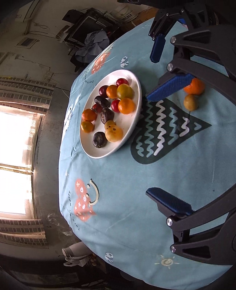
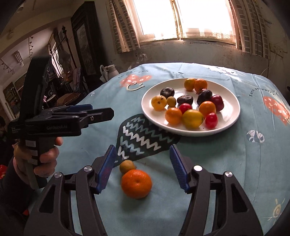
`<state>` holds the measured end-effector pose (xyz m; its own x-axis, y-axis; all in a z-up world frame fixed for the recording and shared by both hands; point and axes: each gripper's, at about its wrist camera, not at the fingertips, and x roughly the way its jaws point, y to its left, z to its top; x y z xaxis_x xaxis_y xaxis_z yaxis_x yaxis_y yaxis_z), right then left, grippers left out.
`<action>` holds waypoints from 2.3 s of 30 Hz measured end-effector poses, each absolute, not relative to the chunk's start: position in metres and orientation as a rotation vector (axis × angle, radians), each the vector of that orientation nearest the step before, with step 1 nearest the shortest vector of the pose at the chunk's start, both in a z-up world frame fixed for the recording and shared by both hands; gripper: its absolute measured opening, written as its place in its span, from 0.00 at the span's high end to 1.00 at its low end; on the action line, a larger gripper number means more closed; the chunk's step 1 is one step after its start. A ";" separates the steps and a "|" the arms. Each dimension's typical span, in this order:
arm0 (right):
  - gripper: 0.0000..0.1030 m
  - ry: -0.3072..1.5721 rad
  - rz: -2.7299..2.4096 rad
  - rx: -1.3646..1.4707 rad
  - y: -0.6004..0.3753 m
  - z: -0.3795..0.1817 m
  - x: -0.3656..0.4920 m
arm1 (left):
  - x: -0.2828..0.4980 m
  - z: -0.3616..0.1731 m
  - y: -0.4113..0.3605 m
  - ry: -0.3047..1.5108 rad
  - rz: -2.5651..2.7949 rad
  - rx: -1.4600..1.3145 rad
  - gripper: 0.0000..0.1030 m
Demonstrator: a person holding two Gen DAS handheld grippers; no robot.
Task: Organize fruits
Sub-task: 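Carry both dark brown fruits onto the plate and open both tools, then grasp the large mandarin with the right tool while the left tool grasps a small yellow fruit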
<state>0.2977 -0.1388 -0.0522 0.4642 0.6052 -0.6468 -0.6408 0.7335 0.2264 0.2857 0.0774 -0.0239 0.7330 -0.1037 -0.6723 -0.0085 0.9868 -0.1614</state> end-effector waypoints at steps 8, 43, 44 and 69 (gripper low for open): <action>0.40 0.907 0.763 -0.171 -0.117 -0.088 0.282 | 0.277 -0.040 0.088 0.781 -0.024 -0.211 0.05; 0.58 0.905 0.584 0.151 -0.193 -0.068 0.312 | 0.268 -0.074 -0.004 0.898 -0.331 0.066 0.63; 0.58 0.904 0.587 0.150 -0.192 -0.068 0.312 | 0.269 -0.075 -0.004 0.899 -0.329 0.067 0.63; 0.58 0.881 0.618 0.148 -0.193 -0.066 0.307 | 0.267 -0.061 0.011 0.892 -0.325 -0.017 0.71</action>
